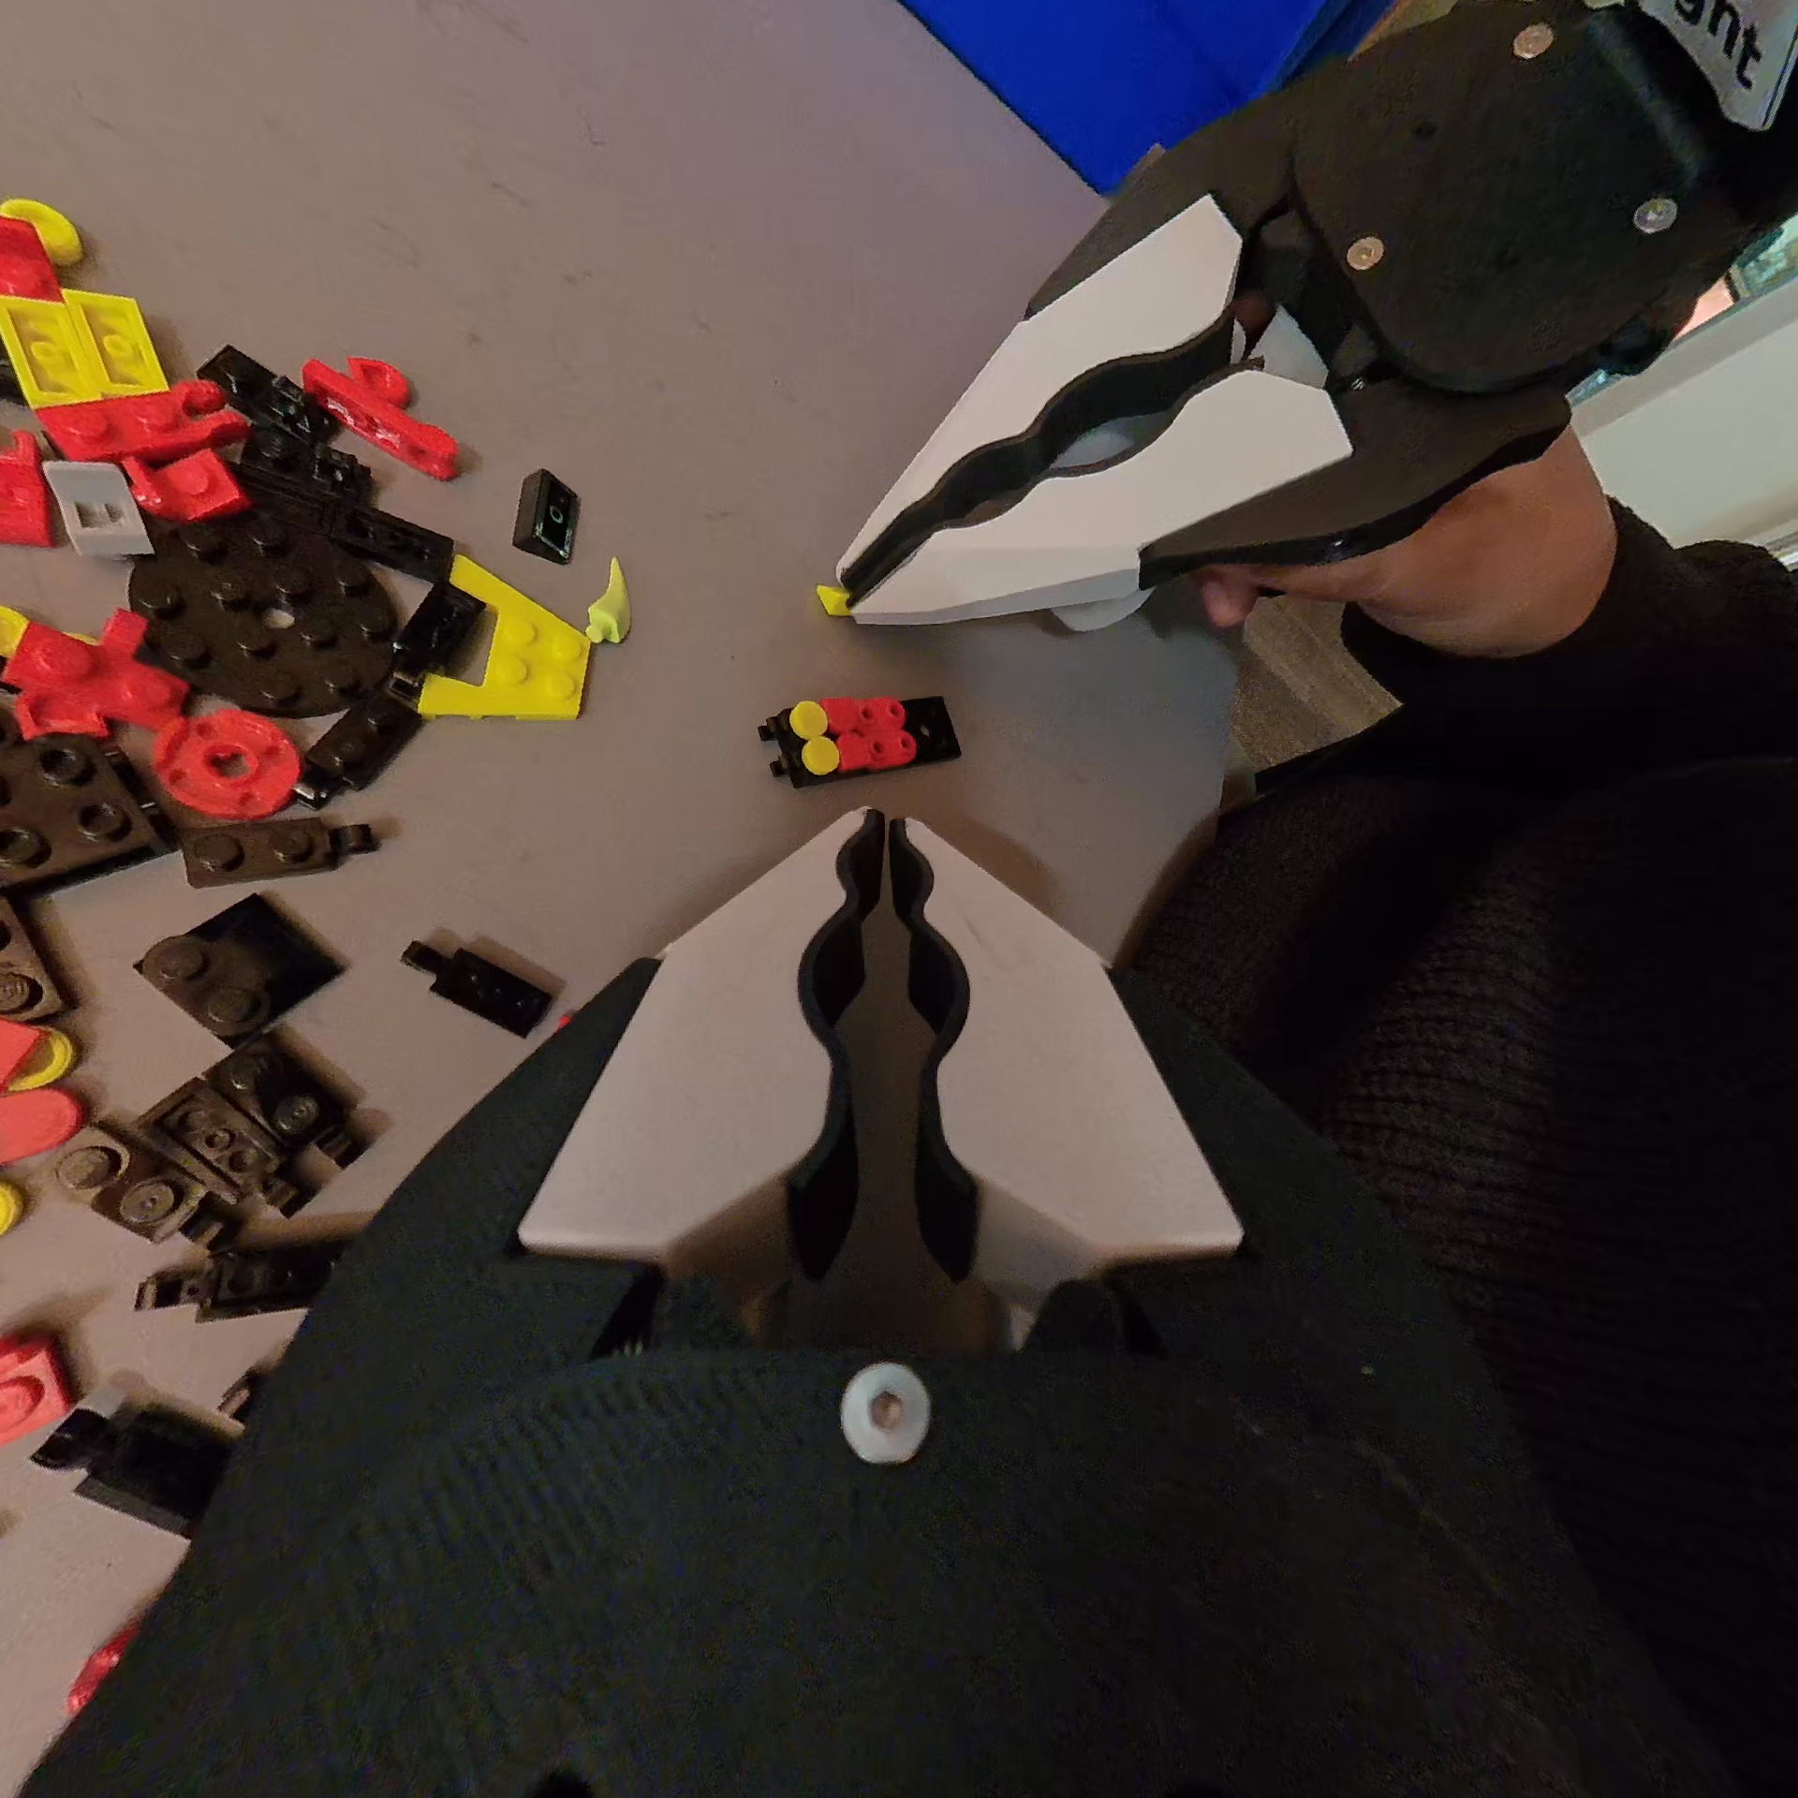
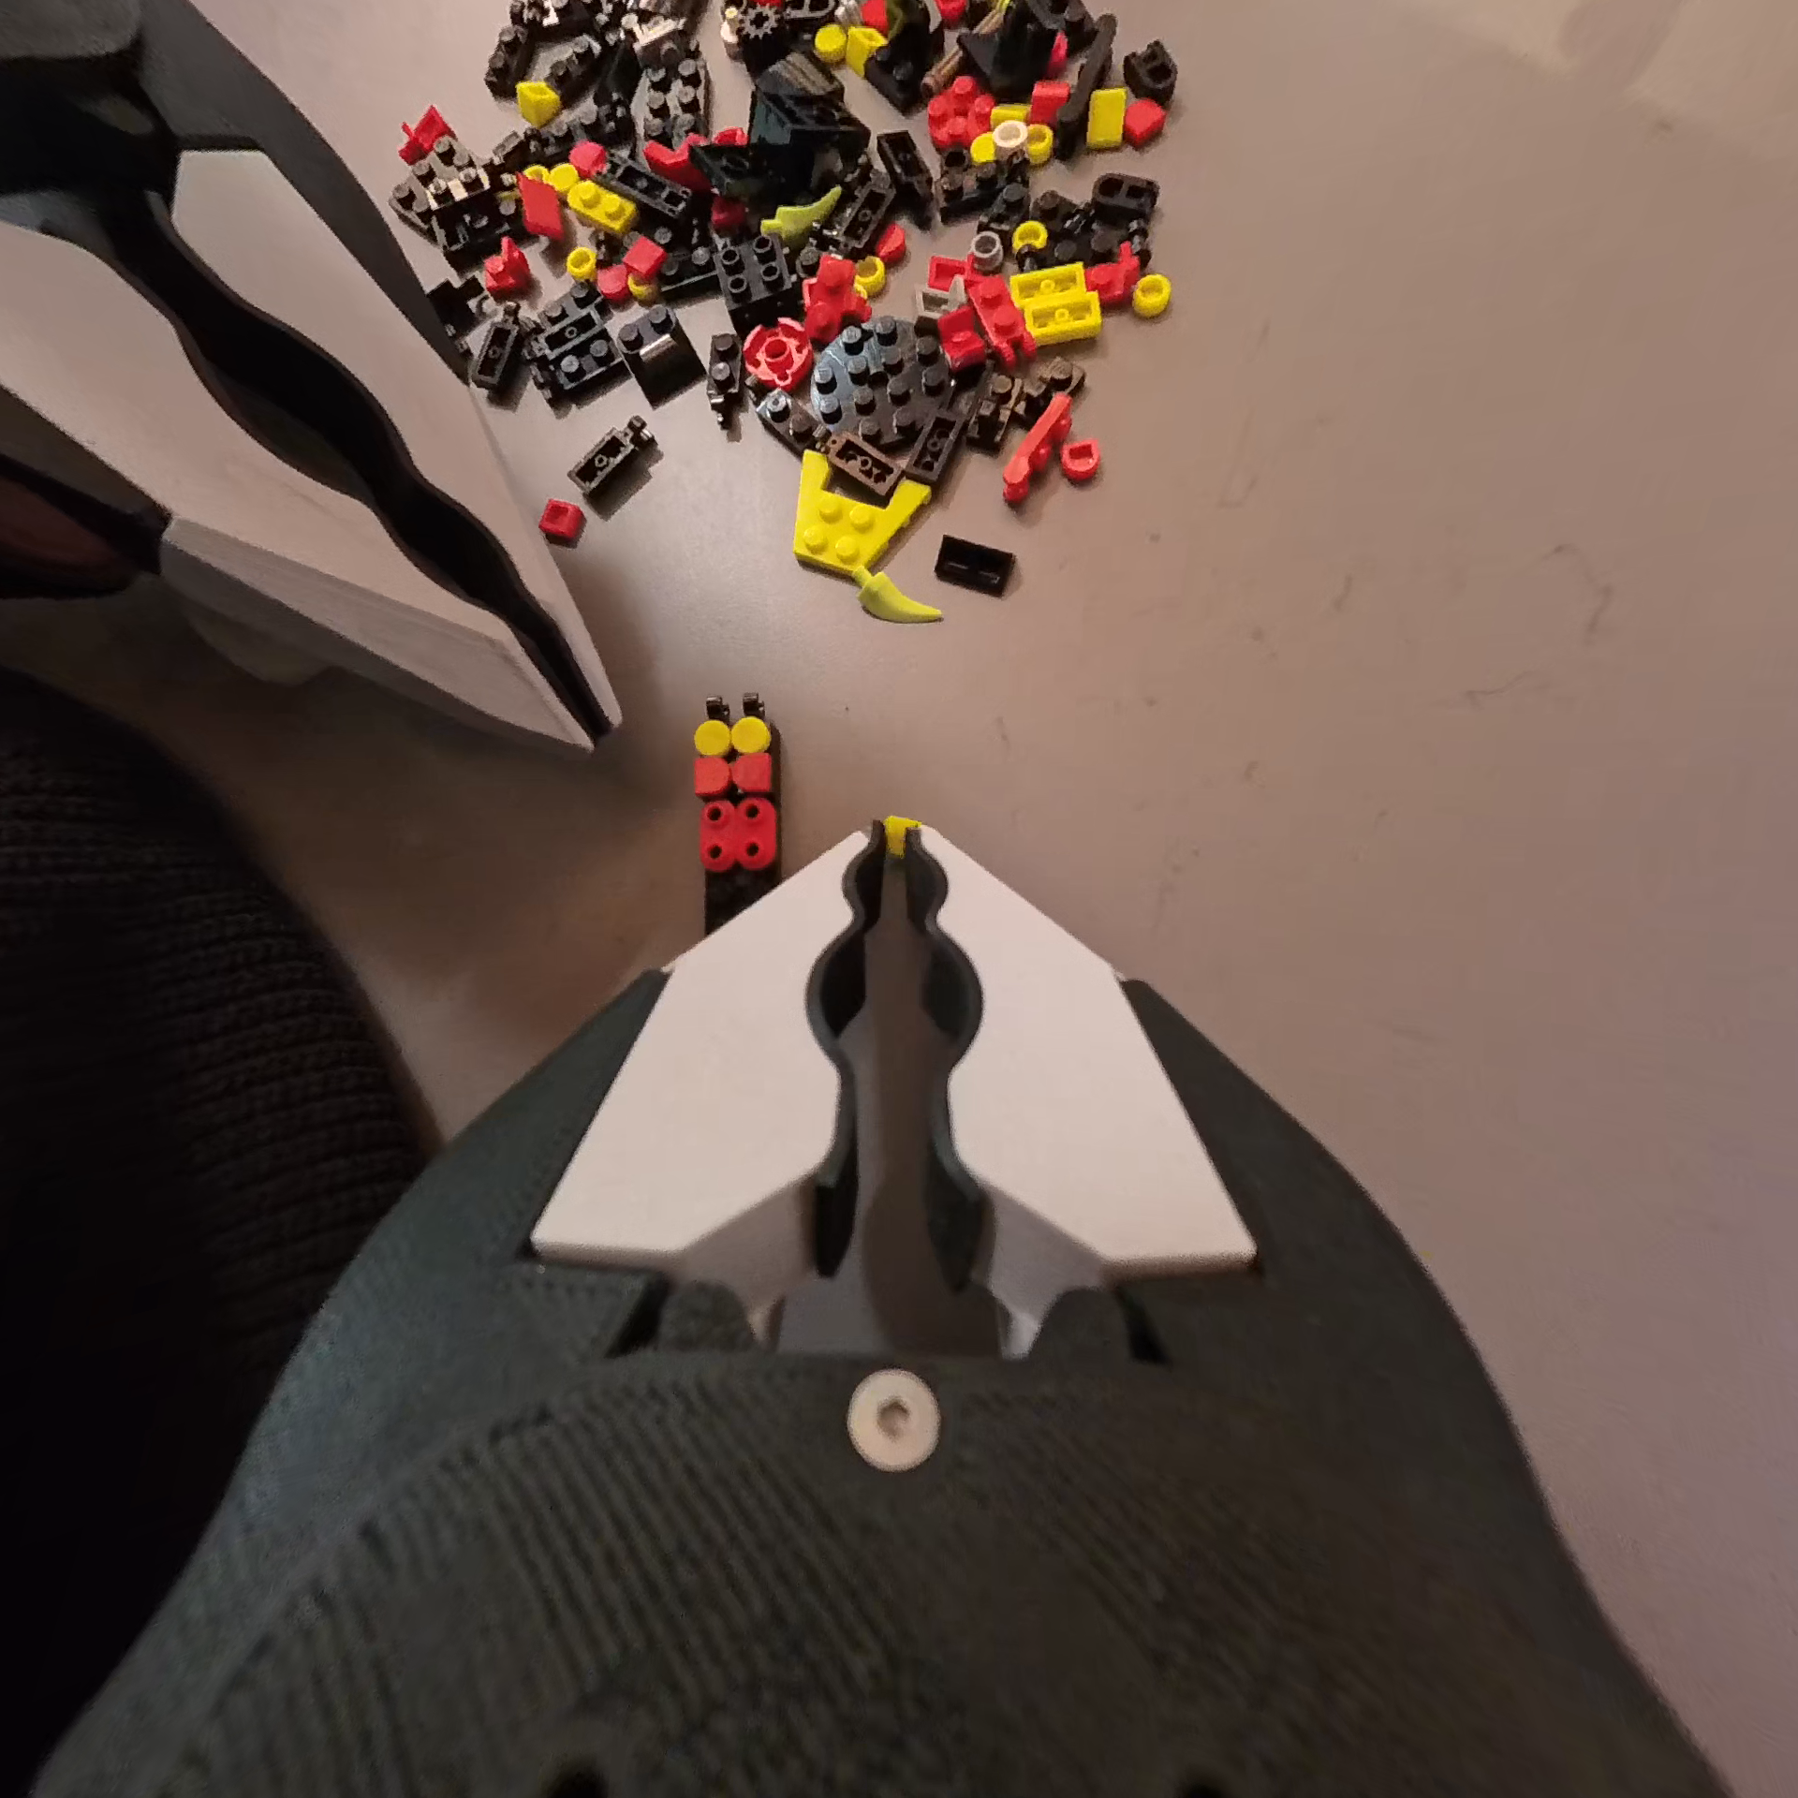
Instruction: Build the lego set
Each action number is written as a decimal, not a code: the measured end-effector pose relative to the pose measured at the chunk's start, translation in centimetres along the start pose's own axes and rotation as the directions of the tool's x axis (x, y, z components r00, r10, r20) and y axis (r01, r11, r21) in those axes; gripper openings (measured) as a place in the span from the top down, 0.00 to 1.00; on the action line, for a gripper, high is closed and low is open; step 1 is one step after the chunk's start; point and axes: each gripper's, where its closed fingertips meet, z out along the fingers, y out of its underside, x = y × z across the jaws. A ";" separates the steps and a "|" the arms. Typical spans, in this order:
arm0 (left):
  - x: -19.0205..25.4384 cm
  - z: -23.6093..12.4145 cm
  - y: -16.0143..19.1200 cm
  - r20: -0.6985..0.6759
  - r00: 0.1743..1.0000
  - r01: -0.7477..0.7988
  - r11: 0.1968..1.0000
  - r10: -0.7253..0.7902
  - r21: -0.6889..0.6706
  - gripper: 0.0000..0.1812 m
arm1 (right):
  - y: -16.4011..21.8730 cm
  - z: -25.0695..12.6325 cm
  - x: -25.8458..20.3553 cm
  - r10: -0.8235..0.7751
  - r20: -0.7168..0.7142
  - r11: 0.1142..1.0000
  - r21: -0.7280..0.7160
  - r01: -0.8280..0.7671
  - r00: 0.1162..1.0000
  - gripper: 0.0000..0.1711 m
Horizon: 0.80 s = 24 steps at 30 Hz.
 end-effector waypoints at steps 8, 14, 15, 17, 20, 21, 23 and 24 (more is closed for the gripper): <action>0.0 0.0 0.0 0.001 1.000 0.001 1.000 -0.001 -0.002 1.00 | 0.1 -0.2 -0.5 -0.053 0.010 0.999 -0.010 0.053 0.999 0.96; -0.1 0.0 0.0 -0.001 1.000 0.003 1.000 -0.003 -0.002 1.00 | 0.1 0.1 -0.4 -0.037 0.006 0.999 -0.011 0.037 0.999 0.94; -0.1 0.0 0.0 0.000 1.000 0.003 1.000 -0.003 -0.002 1.00 | 0.2 0.1 -0.4 -0.033 0.009 0.999 -0.017 0.034 0.999 0.94; -0.1 0.0 0.0 -0.001 1.000 0.005 1.000 -0.005 -0.002 1.00 | 0.2 0.3 -0.4 -0.024 0.011 1.000 -0.018 0.024 1.000 0.95; -0.1 0.0 0.0 0.000 1.000 0.006 1.000 -0.006 -0.001 1.00 | 0.2 0.3 -0.4 -0.008 0.018 1.000 -0.015 0.008 1.000 0.96; -0.1 0.0 0.0 0.000 1.000 0.006 1.000 -0.006 -0.002 1.00 | 0.2 0.3 -0.5 -0.005 0.024 1.000 -0.014 0.005 1.000 0.96; -0.1 0.0 0.0 0.001 1.000 0.005 1.000 -0.005 -0.003 1.00 | 0.2 0.3 -0.6 -0.005 0.030 1.000 -0.016 0.005 1.000 0.96; -0.1 0.1 0.0 0.002 1.000 0.005 1.000 -0.005 -0.003 1.00 | 0.3 0.3 -0.6 -0.009 0.030 1.000 -0.018 0.010 1.000 0.96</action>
